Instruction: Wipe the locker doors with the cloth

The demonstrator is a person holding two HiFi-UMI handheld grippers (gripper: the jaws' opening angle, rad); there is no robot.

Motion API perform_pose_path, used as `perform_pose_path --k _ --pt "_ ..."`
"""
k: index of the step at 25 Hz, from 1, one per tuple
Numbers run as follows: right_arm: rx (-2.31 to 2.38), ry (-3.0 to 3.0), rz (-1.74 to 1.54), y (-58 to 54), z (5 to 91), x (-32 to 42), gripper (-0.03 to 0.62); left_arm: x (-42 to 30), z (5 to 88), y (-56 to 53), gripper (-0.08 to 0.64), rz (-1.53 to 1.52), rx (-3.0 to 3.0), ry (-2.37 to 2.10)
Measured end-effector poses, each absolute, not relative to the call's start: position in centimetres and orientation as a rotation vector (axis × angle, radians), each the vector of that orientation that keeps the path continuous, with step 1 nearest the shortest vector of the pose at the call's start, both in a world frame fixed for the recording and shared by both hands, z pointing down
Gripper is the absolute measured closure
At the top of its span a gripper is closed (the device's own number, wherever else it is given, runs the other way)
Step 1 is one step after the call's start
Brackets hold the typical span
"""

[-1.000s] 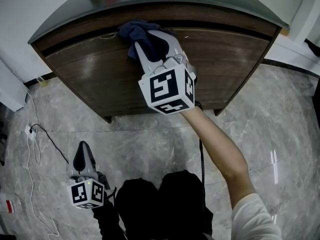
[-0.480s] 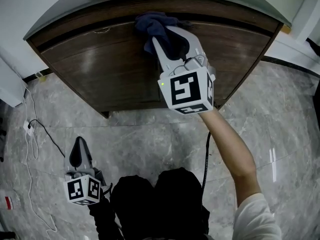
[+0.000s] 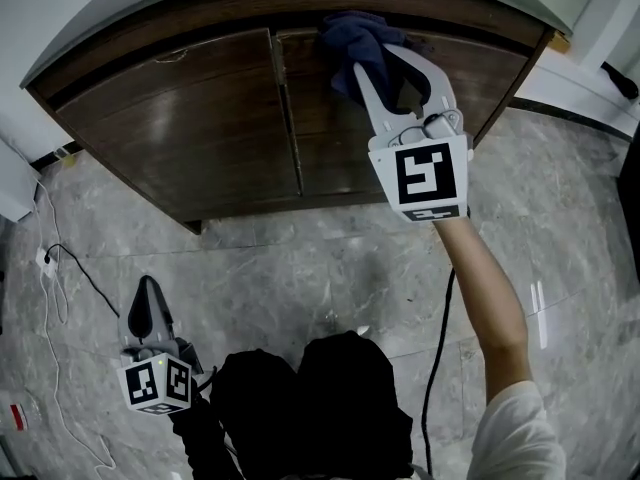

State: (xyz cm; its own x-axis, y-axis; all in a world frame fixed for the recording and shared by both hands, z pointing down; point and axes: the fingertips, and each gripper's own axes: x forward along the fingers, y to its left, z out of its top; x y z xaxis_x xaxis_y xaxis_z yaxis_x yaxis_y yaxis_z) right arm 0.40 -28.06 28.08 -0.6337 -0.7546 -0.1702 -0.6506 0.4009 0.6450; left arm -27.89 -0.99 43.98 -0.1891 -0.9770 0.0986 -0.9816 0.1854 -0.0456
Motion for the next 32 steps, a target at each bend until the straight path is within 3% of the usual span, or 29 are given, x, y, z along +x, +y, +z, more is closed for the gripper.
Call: perform_pose_path --k 32 --pt "1.422 -2.347 -1.006 -30.9 29.2 11.8 0.489 -7.9 42.8 -9.4 0.558 0.090 2.508 -1.838"
